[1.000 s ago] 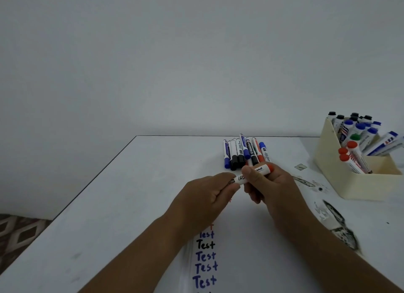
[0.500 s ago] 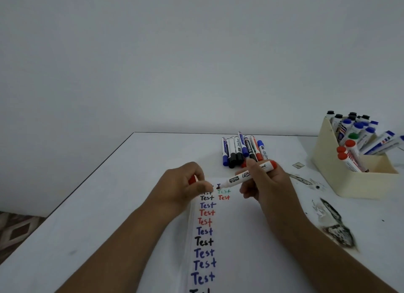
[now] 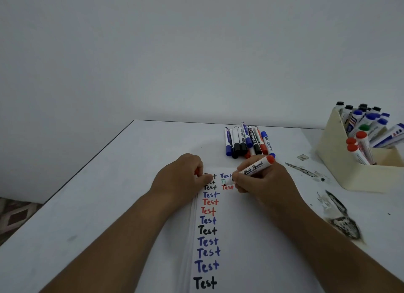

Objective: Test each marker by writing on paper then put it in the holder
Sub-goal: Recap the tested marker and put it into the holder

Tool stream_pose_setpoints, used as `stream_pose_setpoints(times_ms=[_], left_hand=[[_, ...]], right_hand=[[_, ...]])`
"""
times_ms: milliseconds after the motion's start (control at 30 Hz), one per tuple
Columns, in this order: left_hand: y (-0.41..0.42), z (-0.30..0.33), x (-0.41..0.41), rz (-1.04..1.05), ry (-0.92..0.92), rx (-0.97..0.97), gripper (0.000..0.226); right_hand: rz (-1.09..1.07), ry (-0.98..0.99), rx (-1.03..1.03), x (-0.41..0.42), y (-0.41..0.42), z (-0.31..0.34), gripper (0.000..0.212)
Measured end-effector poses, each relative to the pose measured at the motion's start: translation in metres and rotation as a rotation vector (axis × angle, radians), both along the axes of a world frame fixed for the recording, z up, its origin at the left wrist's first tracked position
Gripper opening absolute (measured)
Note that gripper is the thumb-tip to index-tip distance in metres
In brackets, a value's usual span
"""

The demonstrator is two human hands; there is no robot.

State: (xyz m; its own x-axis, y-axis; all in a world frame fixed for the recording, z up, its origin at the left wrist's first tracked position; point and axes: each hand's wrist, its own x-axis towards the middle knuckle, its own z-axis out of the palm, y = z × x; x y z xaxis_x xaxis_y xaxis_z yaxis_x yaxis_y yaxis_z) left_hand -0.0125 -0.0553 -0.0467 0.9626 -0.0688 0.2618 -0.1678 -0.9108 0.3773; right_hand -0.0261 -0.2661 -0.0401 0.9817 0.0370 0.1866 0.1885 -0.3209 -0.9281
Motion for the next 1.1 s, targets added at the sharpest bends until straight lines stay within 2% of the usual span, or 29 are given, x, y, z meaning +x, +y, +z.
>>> stream_pose_setpoints(times_ms=[233,533,700,867,1100], left_hand=[[0.0018,-0.0027,0.0002,-0.02,-0.011,-0.01,0.029],[0.0025,-0.0047,0.0018,-0.02,-0.017,-0.02,0.029],[0.002,-0.0032,-0.0011,-0.024,0.001,-0.03,0.026],[0.0012,-0.0041,-0.0014,-0.055,0.046,0.003,0.053],[-0.0006,-0.0057,0.0017,-0.04,0.017,0.164,0.06]], right_hand=[[0.003,0.131,-0.007,0.002,0.0008,-0.0007,0.019],[-0.002,0.165,-0.056,0.0019,0.0023,0.0002,0.027],[-0.018,0.15,-0.029,0.0004,0.002,0.001,0.021],[-0.008,0.144,-0.061,-0.0001,0.0028,0.0008,0.023],[-0.019,0.13,-0.122,0.0004,0.0036,-0.0005,0.029]])
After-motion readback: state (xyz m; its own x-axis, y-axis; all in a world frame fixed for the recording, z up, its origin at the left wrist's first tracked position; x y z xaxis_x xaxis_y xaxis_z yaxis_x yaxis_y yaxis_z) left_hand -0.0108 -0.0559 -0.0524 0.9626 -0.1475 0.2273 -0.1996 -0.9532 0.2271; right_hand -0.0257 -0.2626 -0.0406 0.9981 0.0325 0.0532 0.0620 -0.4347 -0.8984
